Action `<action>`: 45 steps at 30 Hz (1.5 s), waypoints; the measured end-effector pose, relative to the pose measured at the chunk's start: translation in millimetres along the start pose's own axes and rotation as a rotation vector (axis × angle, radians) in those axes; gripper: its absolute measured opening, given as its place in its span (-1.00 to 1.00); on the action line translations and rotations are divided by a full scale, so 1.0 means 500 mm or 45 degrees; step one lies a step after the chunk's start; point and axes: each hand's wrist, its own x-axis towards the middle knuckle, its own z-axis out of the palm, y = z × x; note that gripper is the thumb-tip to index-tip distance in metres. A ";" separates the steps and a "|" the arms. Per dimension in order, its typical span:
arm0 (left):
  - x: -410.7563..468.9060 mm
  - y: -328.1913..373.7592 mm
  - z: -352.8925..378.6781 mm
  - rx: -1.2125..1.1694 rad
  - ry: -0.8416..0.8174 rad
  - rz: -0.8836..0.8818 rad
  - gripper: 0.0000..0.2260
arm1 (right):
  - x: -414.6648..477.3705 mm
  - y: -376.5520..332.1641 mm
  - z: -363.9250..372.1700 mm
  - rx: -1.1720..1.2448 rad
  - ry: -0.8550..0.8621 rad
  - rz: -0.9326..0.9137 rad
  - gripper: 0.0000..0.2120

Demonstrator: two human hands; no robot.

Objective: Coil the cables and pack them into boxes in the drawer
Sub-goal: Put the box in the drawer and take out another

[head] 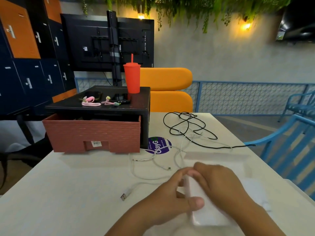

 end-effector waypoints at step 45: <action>-0.031 -0.069 -0.187 0.604 0.773 0.238 -0.01 | 0.104 0.017 0.069 0.385 0.938 0.157 -0.84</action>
